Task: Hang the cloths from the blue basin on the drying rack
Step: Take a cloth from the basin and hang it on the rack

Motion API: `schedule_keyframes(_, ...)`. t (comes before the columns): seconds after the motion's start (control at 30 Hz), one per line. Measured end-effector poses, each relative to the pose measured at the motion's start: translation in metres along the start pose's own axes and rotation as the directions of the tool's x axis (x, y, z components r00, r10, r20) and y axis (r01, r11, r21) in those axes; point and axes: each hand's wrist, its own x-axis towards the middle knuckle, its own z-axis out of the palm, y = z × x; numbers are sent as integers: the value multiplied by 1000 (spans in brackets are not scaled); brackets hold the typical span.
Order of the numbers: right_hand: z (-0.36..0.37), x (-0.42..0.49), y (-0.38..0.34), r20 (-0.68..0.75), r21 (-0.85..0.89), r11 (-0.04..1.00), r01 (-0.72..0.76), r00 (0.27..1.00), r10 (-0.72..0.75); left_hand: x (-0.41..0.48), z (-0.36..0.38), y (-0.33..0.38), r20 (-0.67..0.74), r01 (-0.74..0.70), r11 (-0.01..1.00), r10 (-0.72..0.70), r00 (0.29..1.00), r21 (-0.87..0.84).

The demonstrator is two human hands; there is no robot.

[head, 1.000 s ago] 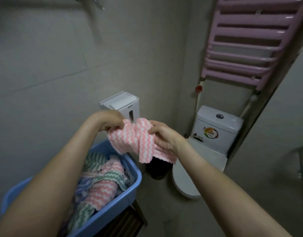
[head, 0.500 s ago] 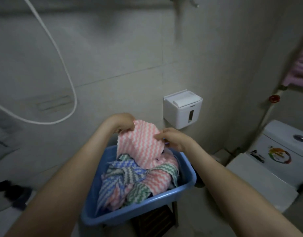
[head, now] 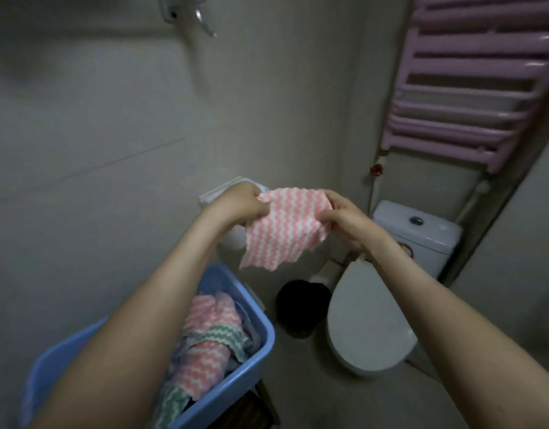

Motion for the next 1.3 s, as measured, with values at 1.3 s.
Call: schedule_keyframes(1.3,-566,-417,131,-978,62,812,-580,-199,-67,53,620,484,748,-597,748,567,346,-291)
